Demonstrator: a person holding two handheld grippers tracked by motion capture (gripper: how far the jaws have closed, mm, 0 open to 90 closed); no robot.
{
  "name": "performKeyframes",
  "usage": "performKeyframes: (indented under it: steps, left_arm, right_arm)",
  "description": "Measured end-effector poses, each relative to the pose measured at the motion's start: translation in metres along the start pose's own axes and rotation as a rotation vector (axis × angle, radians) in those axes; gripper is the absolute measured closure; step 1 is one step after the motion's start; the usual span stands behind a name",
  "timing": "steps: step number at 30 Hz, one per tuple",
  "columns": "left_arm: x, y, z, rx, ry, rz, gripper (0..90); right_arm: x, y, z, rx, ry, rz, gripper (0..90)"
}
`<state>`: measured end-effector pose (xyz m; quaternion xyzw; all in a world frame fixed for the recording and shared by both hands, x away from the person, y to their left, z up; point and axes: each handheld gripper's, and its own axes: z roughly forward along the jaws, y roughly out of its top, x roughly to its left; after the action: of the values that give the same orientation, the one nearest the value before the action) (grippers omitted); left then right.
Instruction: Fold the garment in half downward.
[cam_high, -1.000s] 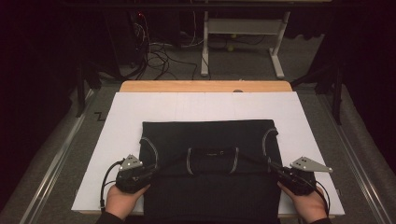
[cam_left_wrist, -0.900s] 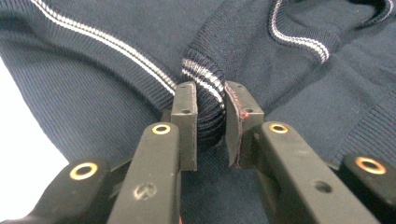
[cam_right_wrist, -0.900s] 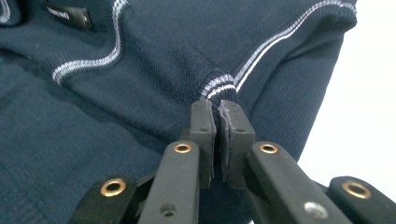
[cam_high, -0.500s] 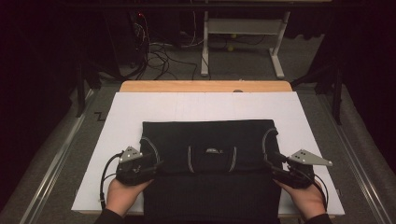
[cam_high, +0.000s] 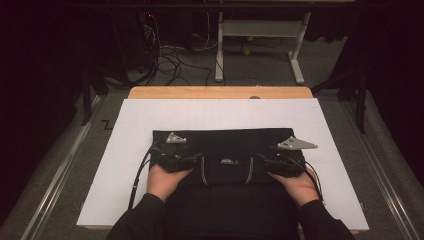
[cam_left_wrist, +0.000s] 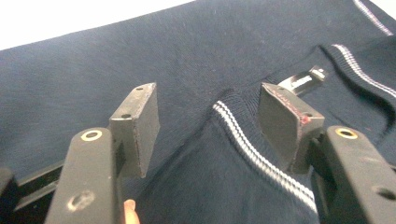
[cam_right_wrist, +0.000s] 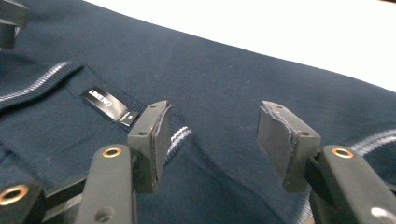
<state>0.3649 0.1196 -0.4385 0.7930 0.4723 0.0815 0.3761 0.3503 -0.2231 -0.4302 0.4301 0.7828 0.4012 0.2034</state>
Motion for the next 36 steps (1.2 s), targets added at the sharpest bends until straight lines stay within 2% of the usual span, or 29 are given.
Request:
performKeyframes:
  steps: [2,4,9,14,17,23,28,36]
  left_arm:
    - [-0.002,0.001,0.008,0.01,0.001,-0.001,37.2]
    - [-0.003,0.001,0.015,0.022,-0.005,-0.024,38.0]
    - [-0.01,-0.002,0.03,0.065,0.009,-0.016,38.2]
    - [-0.014,-0.003,0.037,0.077,0.013,-0.005,42.1]
    - [-0.016,-0.004,0.038,0.074,0.015,-0.003,47.3]
    - [-0.019,-0.006,0.039,0.067,0.026,0.032,57.7]
    - [-0.019,-0.008,0.038,0.058,0.025,0.035,65.7]
    - [-0.021,-0.009,0.038,0.046,0.043,0.041,72.7]
  right_arm:
    - [0.003,0.001,0.011,0.031,0.003,-0.001,45.9]
    - [0.006,0.001,0.019,0.052,0.004,0.003,46.4]
    - [0.011,-0.003,0.034,0.112,0.012,0.016,49.8]
    - [0.015,-0.007,0.043,0.153,0.017,0.019,52.6]
    - [0.015,-0.009,0.046,0.156,0.03,0.028,56.1]
    - [0.017,-0.01,0.047,0.152,0.056,0.034,66.1]
    - [0.017,-0.01,0.047,0.151,0.065,0.031,74.5]
    - [0.021,-0.01,0.047,0.142,0.055,0.014,78.7]
